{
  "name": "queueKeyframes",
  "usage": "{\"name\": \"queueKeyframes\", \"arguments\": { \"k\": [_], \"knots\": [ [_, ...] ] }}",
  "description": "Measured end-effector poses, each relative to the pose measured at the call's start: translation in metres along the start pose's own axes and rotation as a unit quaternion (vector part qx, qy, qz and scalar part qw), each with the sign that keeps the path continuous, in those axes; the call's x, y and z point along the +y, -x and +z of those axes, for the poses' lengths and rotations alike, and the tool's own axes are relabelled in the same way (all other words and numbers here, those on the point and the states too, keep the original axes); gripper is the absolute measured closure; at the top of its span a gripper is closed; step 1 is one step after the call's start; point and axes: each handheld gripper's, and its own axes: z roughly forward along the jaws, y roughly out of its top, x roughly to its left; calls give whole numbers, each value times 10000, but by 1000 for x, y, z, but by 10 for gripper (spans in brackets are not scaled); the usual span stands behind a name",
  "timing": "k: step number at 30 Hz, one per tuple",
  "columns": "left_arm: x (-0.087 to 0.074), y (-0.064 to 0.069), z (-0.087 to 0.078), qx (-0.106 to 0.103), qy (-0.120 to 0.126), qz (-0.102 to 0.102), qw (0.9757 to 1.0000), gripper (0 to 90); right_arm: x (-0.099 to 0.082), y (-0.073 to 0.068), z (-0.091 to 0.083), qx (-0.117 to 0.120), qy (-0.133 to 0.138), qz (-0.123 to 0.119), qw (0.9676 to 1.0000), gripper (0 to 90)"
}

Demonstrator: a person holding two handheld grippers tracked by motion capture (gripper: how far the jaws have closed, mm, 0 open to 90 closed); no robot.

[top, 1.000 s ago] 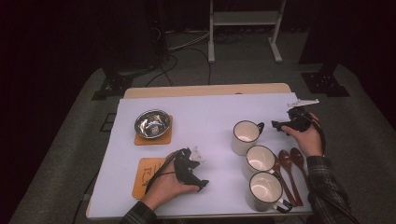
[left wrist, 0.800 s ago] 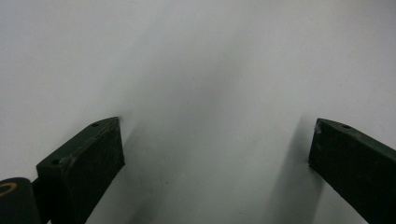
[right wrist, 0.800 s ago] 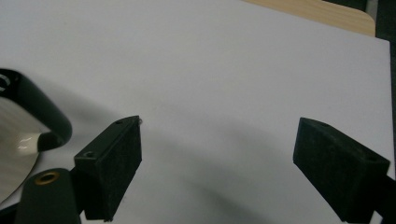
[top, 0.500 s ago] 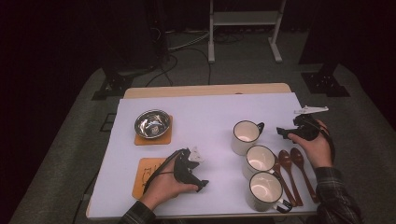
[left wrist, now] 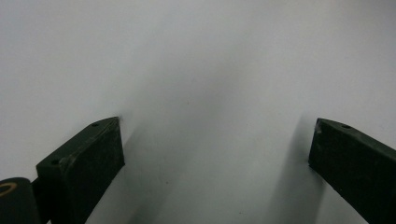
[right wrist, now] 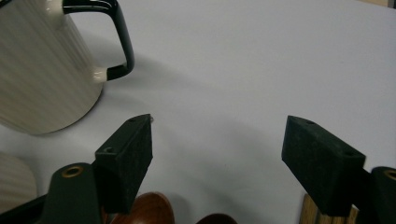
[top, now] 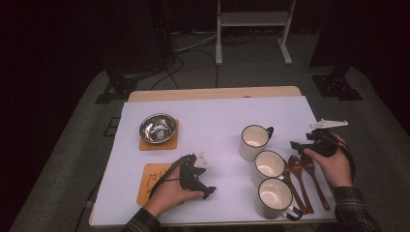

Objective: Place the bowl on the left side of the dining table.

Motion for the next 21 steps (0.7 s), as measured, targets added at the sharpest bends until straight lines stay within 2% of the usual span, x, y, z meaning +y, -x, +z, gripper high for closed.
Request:
{"name": "queueKeyframes", "arguments": {
  "k": [6, 14, 21],
  "knots": [
    [1, 0, 0, 14, -37, 1, 10000, 19, -8, 1, -10, 100, -21, 65, 9999, 257],
    [1, 0, 0, 6, -13, -33, 10000, 19, -19, 1, -19, 81, -60, 193, 9998, 294],
    [1, 0, 0, 5, -21, -32, 10000, 19, -29, 0, -26, 54, -109, 176, 9998, 322]
  ]
}}
